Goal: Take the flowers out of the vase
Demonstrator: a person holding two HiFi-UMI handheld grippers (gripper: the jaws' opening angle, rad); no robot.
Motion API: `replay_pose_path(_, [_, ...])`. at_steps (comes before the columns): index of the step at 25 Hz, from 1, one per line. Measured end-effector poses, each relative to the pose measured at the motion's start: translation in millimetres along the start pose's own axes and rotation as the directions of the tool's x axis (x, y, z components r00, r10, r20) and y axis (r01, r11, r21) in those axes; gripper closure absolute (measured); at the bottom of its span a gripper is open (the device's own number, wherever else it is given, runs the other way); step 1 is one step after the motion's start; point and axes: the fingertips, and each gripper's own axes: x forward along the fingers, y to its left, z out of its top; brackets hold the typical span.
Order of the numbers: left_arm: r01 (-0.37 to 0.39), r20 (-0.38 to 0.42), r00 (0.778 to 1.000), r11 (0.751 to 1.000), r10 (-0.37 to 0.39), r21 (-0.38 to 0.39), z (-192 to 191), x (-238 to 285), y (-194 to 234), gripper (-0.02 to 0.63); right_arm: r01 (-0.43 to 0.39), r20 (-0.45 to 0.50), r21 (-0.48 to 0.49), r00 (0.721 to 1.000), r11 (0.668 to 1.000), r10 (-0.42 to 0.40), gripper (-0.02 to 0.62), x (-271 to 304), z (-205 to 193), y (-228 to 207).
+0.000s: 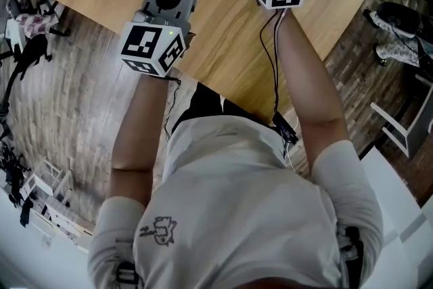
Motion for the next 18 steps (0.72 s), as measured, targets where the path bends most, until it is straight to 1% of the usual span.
replay_pose_path(4, [-0.012, 0.025, 1.000, 1.000, 0.012, 0.019, 12.1, -10.7, -6.8, 0.601, -0.007, 0.022, -0.018, 1.000, 1.000, 0.007, 0.544, -8.8, 16.1, 6.0])
replay_pose_path(7, [-0.024, 0.039, 0.999, 0.999, 0.023, 0.029, 16.8, -19.3, -15.2, 0.601, -0.011, 0.033, -0.026, 0.999, 1.000, 0.012, 0.545, -21.4, 20.7, 10.6])
replay_pose_path(14, [-0.048, 0.077, 0.996, 0.997, 0.044, 0.061, 19.5, -52.4, -64.9, 0.601, -0.029, 0.055, -0.038, 0.998, 0.999, 0.031, 0.545, -87.6, 20.2, 30.0])
replay_pose_path(16, [-0.046, 0.075, 0.996, 0.996, 0.041, 0.071, 14.2, -63.8, -84.4, 0.601, -0.039, 0.052, -0.034, 0.998, 0.999, 0.040, 0.545, -111.2, 14.1, 38.7])
replay_pose_path(18, [-0.042, 0.067, 0.997, 0.997, 0.038, 0.065, 6.9, -76.7, -100.9, 0.601, -0.055, 0.035, -0.031, 0.998, 0.998, 0.056, 0.545, -133.6, 3.2, 51.1])
